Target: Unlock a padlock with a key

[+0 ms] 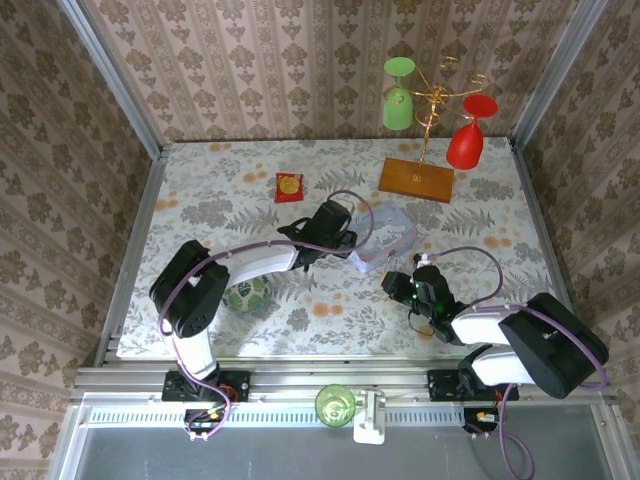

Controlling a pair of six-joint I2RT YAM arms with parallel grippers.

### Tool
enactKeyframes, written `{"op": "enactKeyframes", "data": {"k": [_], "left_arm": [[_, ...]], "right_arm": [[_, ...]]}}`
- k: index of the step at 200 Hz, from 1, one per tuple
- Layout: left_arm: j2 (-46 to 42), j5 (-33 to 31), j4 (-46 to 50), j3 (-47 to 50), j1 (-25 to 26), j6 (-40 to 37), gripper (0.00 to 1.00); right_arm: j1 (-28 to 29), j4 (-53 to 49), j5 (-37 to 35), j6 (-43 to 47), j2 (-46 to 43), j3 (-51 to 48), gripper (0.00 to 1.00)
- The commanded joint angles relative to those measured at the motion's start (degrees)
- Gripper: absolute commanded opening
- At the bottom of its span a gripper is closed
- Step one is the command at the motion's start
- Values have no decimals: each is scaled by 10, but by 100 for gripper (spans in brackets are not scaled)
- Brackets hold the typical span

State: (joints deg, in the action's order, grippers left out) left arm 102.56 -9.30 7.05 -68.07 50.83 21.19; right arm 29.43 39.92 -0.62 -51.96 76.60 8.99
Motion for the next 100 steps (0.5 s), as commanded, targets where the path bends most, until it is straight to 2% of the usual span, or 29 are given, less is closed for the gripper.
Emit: {"op": "enactKeyframes", "data": {"k": [1, 17, 39, 72, 100], "left_arm": [[-19, -39, 66, -54, 20, -41, 48], [23, -4, 46, -93, 21, -56, 48], [96, 46, 35, -136, 22, -56, 40], [133, 27, 45, -141, 37, -52, 40], [141, 8, 52, -109, 43, -47, 38]], "right_arm": [[4, 17, -32, -7, 14, 5, 0], [3, 30, -24, -8, 27, 7, 0], [1, 58, -34, -17, 50, 2, 0], [-1, 76, -32, -31, 56, -1, 0], [-10, 46, -81, -36, 0, -16, 0]]}}
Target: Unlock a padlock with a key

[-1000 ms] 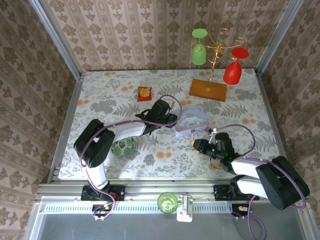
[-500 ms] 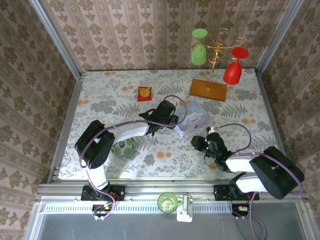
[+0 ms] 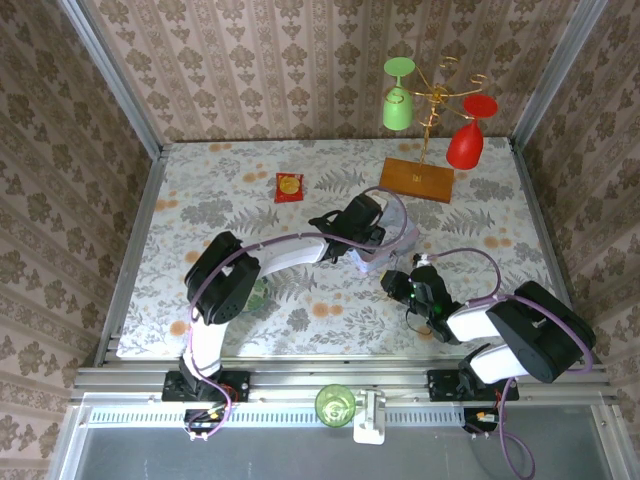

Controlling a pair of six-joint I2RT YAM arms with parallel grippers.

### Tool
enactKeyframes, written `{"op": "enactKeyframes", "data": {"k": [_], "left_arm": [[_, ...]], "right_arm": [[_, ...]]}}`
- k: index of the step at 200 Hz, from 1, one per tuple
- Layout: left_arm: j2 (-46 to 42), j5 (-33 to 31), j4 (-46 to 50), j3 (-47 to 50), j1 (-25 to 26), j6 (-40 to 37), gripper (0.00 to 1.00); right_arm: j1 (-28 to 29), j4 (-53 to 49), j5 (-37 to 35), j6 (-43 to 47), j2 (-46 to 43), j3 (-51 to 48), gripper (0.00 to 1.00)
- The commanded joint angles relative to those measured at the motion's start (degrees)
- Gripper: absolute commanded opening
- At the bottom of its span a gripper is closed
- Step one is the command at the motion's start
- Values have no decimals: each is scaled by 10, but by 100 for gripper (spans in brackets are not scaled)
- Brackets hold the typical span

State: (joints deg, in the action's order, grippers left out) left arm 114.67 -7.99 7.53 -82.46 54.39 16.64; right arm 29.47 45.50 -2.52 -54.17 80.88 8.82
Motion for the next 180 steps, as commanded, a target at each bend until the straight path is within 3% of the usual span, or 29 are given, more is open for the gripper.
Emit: {"op": "enactKeyframes", "data": {"k": [1, 30, 63, 98, 133, 167, 180], "left_arm": [[20, -6, 47, 36, 7, -1, 38], [22, -32, 13, 110, 16, 4, 33], [20, -36, -7, 167, 18, 24, 32], [28, -38, -36, 203, 8, 27, 29], [27, -39, -48, 220, 16, 34, 28], [28, -40, -53, 228, 4, 36, 27], [18, -43, -65, 241, 1, 36, 27]], "right_arm": [[-12, -12, -63, -14, -45, -14, 0], [-54, -54, -67, 5, -91, -5, 0], [-93, -57, -14, 36, -57, 42, 0], [-122, -100, -81, 58, -37, 62, 0], [-184, -67, -8, 84, 18, 86, 0], [-193, -111, 23, 103, -7, 111, 0], [-197, -182, 22, 130, -35, 135, 0]]}}
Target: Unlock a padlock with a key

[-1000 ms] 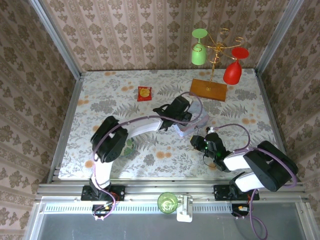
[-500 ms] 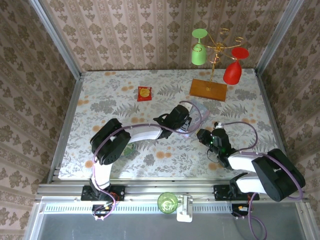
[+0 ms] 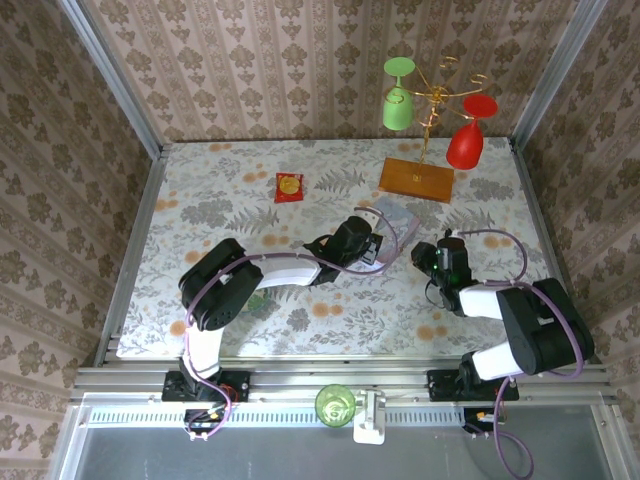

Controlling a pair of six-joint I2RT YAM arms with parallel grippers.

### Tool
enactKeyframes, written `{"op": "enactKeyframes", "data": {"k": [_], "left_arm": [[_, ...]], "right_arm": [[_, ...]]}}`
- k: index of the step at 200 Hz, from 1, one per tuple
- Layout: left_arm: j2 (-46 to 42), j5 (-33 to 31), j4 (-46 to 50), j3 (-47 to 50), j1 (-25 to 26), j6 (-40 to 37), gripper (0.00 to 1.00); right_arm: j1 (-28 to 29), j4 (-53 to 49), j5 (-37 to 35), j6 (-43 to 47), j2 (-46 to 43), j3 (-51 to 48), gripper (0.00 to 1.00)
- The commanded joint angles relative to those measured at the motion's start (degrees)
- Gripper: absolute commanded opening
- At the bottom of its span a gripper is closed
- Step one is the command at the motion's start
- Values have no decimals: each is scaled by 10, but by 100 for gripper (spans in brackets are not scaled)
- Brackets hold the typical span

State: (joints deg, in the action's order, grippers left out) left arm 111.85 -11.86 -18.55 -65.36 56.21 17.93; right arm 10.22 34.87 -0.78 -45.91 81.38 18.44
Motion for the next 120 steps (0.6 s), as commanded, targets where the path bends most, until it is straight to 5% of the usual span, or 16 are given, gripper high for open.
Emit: {"op": "enactKeyframes", "data": {"k": [1, 36, 50, 78, 120], "left_arm": [[45, -5, 196, 71, -18, 23, 27], [3, -13, 196, 99, -56, 7, 27], [-16, -16, 208, 100, -75, -11, 28], [-49, -19, 247, 59, -123, -50, 30], [-42, 2, 237, 46, -163, -62, 30]], "right_arm": [[-5, -83, 3, 50, -41, 40, 0], [-20, -280, -2, 91, 2, 158, 0], [-16, -337, 48, 92, 17, 184, 0], [82, -427, 10, 98, -11, 166, 0], [146, -555, -17, 104, 40, 209, 0]]}}
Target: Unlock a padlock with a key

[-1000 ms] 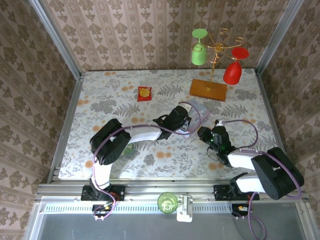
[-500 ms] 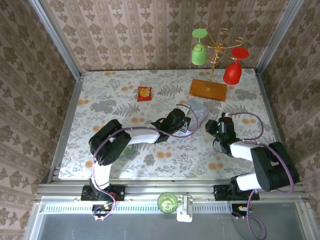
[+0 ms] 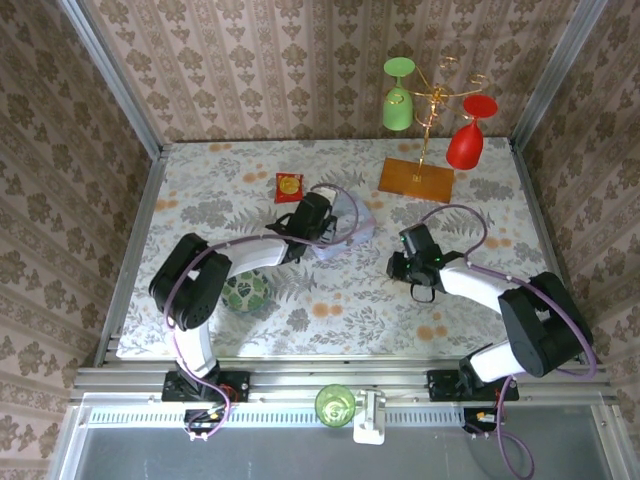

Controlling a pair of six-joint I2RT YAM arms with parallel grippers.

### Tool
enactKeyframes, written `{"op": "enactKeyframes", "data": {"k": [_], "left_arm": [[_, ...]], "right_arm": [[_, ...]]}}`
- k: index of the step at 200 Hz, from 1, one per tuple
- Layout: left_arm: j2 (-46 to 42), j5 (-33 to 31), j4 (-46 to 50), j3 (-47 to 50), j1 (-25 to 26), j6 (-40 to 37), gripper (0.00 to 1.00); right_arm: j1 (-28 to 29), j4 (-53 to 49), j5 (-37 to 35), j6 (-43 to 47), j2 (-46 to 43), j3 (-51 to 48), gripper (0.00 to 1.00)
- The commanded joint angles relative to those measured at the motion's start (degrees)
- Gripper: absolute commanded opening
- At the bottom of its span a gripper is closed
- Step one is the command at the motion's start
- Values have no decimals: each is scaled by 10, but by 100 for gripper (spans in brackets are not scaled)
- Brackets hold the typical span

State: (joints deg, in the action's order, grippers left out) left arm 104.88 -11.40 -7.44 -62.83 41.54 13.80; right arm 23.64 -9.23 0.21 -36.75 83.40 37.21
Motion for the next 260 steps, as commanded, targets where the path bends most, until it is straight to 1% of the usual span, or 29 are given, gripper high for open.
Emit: {"op": "enactKeyframes", "data": {"k": [1, 13, 43, 51, 58, 71, 89, 103, 118, 132, 138, 153, 155, 156, 157, 160, 173, 187, 190, 196, 198, 204, 210, 217, 225, 230, 241, 251, 260], "left_arm": [[28, -3, 125, 21, -16, -20, 30], [27, 7, 125, 16, -16, -19, 30], [16, 17, 134, -6, -16, -20, 31], [6, 25, 124, -7, -16, -15, 34], [-2, 27, 126, -15, -17, -12, 39], [-19, 37, 135, -36, -18, -7, 47], [-47, 57, 145, -62, -14, -1, 57], [-68, 64, 164, -90, -12, 3, 61], [-96, 59, 189, -112, -11, 1, 66], [-138, 51, 201, -108, -8, 9, 70], [-156, 50, 204, -100, -9, 16, 72], [-219, 41, 217, -68, -14, 32, 78], [-228, 40, 218, -62, -14, 35, 83], [-233, 39, 219, -59, -15, 36, 90], [-238, 39, 220, -56, -15, 38, 95], [-252, 39, 222, -45, -17, 41, 99], [-314, 33, 239, 4, -29, 54, 100], [-387, 1, 260, 63, -48, 54, 100], [-403, -12, 262, 80, -51, 52, 100], [-433, -44, 258, 114, -59, 45, 100], [-444, -55, 256, 126, -63, 41, 100], [-472, -79, 246, 166, -79, 35, 100], [-496, -83, 235, 191, -104, 22, 100], [-517, -96, 228, 217, -128, 5, 100], [-533, -101, 222, 241, -149, -19, 100], [-540, -102, 228, 249, -182, -34, 100], [-559, -146, 226, 269, -195, -67, 100], [-575, -181, 159, 316, -197, -115, 100], [-578, -198, 74, 363, -206, -154, 100]], "right_arm": [[13, -116, -28, 13, 20, 23, 0], [24, -143, -62, 14, 21, 39, 0], [39, -226, -102, 34, 41, 88, 0], [48, -248, -120, 38, 49, 96, 0], [51, -256, -132, 40, 58, 101, 4], [51, -255, -133, 46, 73, 104, 19], [52, -240, -114, 50, 75, 107, 22], [53, -228, -100, 50, 64, 113, 27], [55, -249, -106, 55, 54, 136, 37], [55, -261, -111, 65, 25, 147, 43], [53, -266, -114, 68, 12, 152, 52], [47, -279, -125, 78, -21, 163, 69], [46, -279, -126, 79, -25, 164, 70], [45, -279, -127, 80, -27, 164, 71], [45, -279, -127, 81, -29, 164, 71], [42, -279, -127, 82, -32, 164, 72], [15, -271, -110, 96, -62, 162, 73], [-41, -234, -84, 116, -88, 145, 74], [-54, -221, -82, 121, -95, 139, 80], [-76, -194, -96, 133, -109, 124, 97], [-82, -188, -103, 140, -116, 120, 99], [-89, -174, -136, 161, -131, 112, 100], [-88, -154, -179, 189, -150, 100, 100], [-88, -118, -213, 217, -169, 78, 100], [-96, -82, -232, 237, -184, 53, 100], [-104, -61, -237, 251, -189, 40, 100], [-113, -1, -246, 294, -196, 4, 100], [-122, 38, -266, 307, -206, -22, 100], [-132, 92, -263, 321, -214, -50, 100]]}}
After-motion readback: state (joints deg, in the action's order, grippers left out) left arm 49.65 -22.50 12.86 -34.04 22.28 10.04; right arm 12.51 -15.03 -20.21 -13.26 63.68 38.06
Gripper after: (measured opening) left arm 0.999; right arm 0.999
